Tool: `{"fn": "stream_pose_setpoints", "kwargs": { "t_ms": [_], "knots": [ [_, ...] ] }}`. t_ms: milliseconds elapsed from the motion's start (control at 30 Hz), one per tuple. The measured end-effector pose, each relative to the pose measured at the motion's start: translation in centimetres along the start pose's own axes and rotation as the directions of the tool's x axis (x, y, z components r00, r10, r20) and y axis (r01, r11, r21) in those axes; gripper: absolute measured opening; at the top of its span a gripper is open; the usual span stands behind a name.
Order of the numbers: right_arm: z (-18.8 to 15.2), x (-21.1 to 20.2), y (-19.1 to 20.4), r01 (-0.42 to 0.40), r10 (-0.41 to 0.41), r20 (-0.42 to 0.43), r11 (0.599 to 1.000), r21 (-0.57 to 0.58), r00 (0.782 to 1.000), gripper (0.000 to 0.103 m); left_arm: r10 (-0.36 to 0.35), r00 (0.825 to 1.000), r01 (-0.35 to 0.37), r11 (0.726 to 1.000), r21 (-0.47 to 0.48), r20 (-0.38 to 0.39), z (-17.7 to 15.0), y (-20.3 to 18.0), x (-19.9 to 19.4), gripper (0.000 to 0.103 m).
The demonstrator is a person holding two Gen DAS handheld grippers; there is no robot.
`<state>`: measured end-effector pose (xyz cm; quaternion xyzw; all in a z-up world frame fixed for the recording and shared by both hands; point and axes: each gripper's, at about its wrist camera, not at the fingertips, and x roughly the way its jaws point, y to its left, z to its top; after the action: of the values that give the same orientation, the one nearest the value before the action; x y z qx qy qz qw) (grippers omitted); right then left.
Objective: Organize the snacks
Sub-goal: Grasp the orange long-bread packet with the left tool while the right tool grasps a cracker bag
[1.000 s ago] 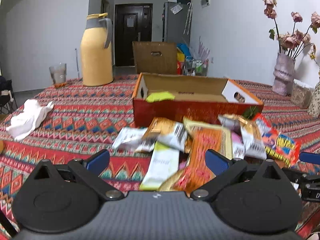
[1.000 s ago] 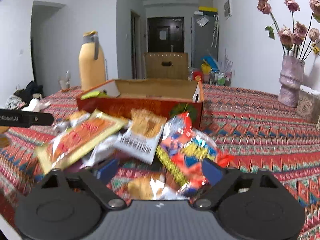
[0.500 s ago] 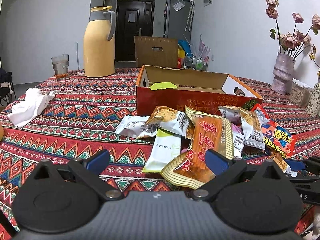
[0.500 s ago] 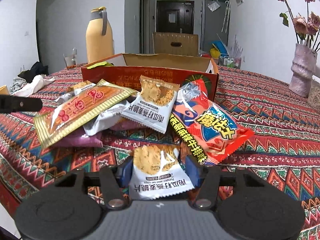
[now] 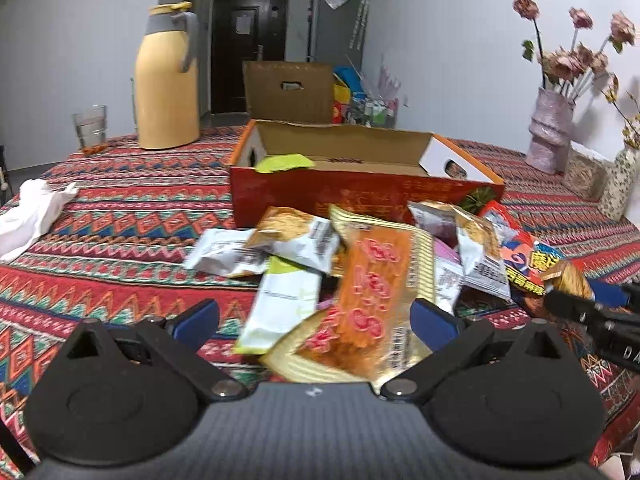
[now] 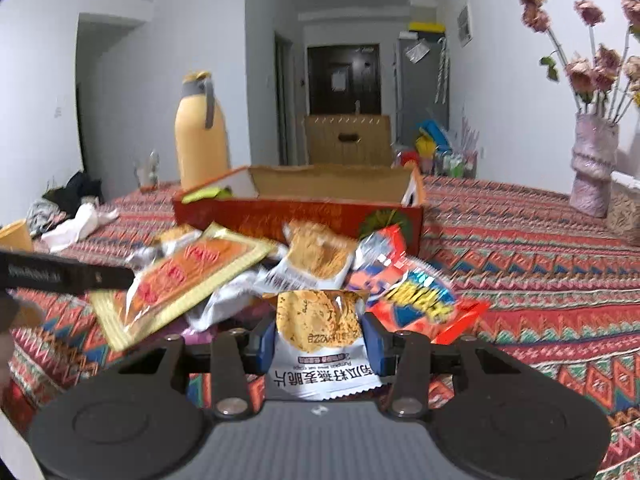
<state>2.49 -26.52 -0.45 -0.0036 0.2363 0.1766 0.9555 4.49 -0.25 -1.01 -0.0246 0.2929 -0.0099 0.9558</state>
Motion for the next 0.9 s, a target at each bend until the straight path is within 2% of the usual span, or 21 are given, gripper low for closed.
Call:
{"fn": "stream_pose_setpoints", "kwargs": {
  "t_ms": [267,433,533,633,700,833,867,900],
  "knots": [
    [0.5,-0.4,-2.8,0.059,-0.061,0.042,0.996,0.061,0.997,0.044,-0.027,0.998,0.030,0.999,0.045,-0.065,0.9,-2.8,3.0,0.103],
    [0.4,-0.1,-4.9,0.082,-0.088,0.052,0.992,0.098,0.995,0.044,-0.008,0.993,0.012,0.999,0.033,-0.114,0.8,-3.3,4.7,0.103],
    [0.3,0.2,-5.5,0.085,-0.091,0.049,0.990,0.112,0.995,0.044,-0.004,0.993,0.006,1.000,0.022,-0.114,0.8,-3.2,4.9,0.103],
    [0.2,0.6,-5.8,0.081,-0.087,0.043,0.989,0.120,0.995,0.044,-0.018,0.993,0.020,1.000,0.016,-0.114,0.9,-3.0,4.9,0.099],
    [0.1,0.9,-5.5,0.076,-0.081,0.038,0.990,0.121,0.996,0.044,-0.035,0.994,0.037,0.999,0.015,-0.108,0.9,-2.9,4.8,0.085],
    [0.0,1.0,-5.1,0.070,-0.075,0.035,0.990,0.118,0.997,0.044,-0.052,0.994,0.053,0.999,0.008,-0.095,1.0,-2.7,4.5,0.067],
    [0.0,1.0,-5.1,0.070,-0.075,0.035,0.990,0.119,0.997,0.045,-0.065,0.993,0.066,0.998,0.004,-0.097,1.0,-2.6,4.4,0.056],
    [0.0,1.0,-5.1,0.071,-0.076,0.036,0.990,0.119,0.997,0.045,-0.070,0.992,0.070,0.998,-0.001,-0.103,0.9,-2.5,4.4,0.054]
  ]
}}
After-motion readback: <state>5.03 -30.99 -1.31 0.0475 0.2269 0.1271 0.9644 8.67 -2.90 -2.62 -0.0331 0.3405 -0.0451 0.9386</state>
